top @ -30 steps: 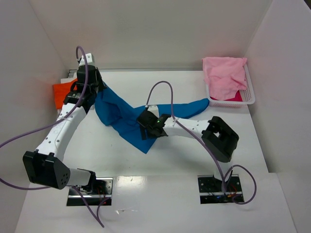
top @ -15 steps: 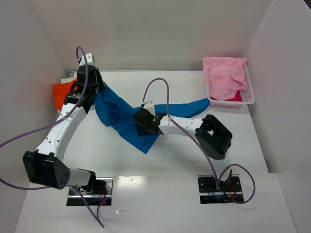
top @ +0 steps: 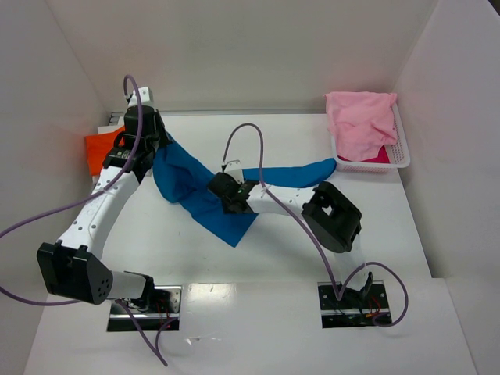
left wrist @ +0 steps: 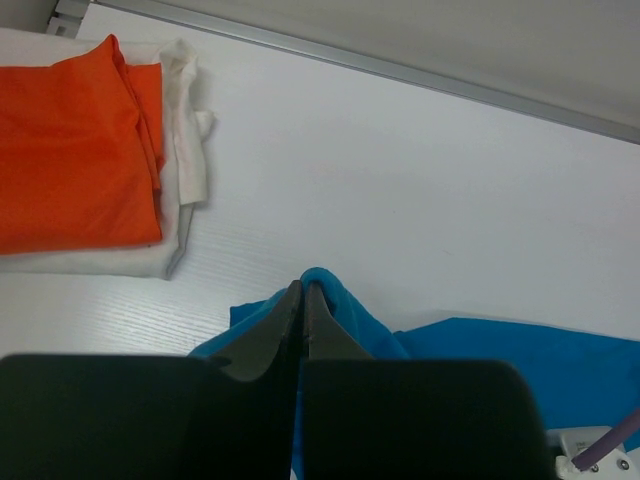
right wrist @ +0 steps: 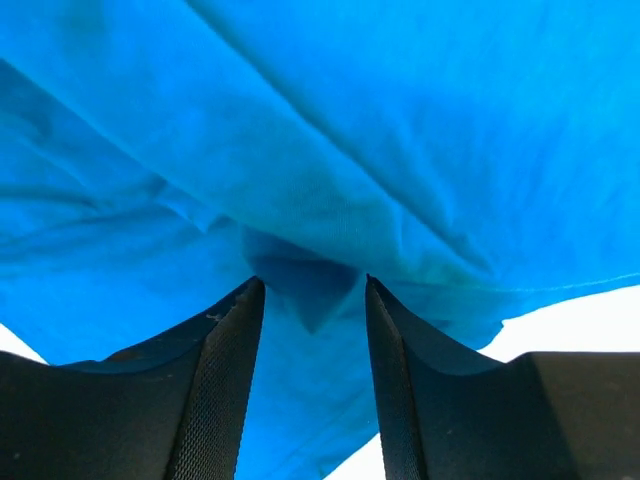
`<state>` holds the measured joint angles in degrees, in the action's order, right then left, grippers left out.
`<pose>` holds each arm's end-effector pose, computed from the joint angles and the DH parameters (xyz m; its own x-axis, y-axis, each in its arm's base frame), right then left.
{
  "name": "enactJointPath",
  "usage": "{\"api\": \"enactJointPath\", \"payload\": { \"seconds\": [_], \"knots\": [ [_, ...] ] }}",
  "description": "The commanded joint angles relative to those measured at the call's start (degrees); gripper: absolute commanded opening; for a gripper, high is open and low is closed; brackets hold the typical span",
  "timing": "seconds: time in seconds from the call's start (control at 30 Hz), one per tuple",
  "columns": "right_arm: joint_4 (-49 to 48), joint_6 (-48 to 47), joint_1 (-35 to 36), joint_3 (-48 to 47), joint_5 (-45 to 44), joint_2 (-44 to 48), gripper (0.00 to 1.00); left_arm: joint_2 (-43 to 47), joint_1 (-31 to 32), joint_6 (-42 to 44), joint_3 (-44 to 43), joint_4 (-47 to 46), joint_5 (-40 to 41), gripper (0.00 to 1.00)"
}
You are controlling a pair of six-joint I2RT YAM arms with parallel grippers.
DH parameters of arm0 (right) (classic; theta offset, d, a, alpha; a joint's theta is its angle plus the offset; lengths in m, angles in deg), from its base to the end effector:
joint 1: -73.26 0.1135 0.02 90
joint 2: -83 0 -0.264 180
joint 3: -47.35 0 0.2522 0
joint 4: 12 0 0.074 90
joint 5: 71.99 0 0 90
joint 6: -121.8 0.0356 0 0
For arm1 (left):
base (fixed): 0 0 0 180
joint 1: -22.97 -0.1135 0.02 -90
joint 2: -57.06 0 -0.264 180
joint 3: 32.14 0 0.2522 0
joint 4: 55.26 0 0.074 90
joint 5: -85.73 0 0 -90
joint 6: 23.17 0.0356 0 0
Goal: Fold and stack the t-shirts
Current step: Flatten out the tshirt
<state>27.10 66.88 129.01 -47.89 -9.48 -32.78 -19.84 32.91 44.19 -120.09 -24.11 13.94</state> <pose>0.2524 0.3415 0.1716 -0.7434 -0.1859 -0.6425 -0.2135 0.9763 -0.0355 0.3062 -0.0424 0.3819 -0.2643 -0.3249 -0.9081 -0.2458 0.9331 -0.2624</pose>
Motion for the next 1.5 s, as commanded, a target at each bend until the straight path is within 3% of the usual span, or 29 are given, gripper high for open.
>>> {"api": "enactJointPath", "payload": {
  "seconds": [0.0, 0.13, 0.37, 0.5, 0.8, 0.97, 1.1, 1.23, 1.33, 1.47],
  "knots": [
    [-1.6, -0.1, 0.33, -2.9, -4.33, -1.4, 0.44, -0.09, -0.35, 0.5, -0.25, -2.45, -0.19, 0.0],
    [-0.95, -0.62, 0.33, -3.43, -4.21, -3.41, 0.39, -0.09, -0.35, 0.5, -0.25, -2.45, -0.19, 0.0],
    [-0.19, -0.1, 0.33, -2.49, -1.78, -3.93, 0.38, 0.44, -0.35, 0.5, -0.25, -1.92, 0.34, 0.0],
    [0.89, 0.75, 0.33, -2.81, -3.71, -3.93, 0.0, 0.44, -0.88, 0.5, -0.25, -1.92, -0.19, 0.0],
    [6.39, -4.49, -4.79, -14.78, -12.59, 10.27, 0.0, 0.44, -1.94, 1.11, -5.97, -0.34, -1.0, 0.0],
    [9.03, -13.93, -9.86, -30.97, -18.11, 16.45, 0.0, 0.44, -2.64, 1.11, -14.05, 1.76, -3.79, 0.0],
    [5.33, -23.38, -11.88, -41.59, -22.26, 19.44, 0.0, -0.38, -3.56, 3.31, -24.55, 4.79, -3.58, 0.0],
    [1.74, -30.11, -11.89, -46.92, -29.37, 22.15, 0.0, -2.72, -3.87, 5.56, -38.24, 7.83, -0.6, 0.0],
    [-4.47, -37.02, -13.65, -46.15, -36.26, 26.32, 0.0, -5.16, -3.87, 7.85, -48.7, 9.85, 3.97, 0.0],
    [-8.26, -39.43, -18.2, -41.76, -38.25, 33.11, 0.0, -7.35, -3.87, 9.02, -57.87, 10.42, 6.66, 0.0]
  ]
}}
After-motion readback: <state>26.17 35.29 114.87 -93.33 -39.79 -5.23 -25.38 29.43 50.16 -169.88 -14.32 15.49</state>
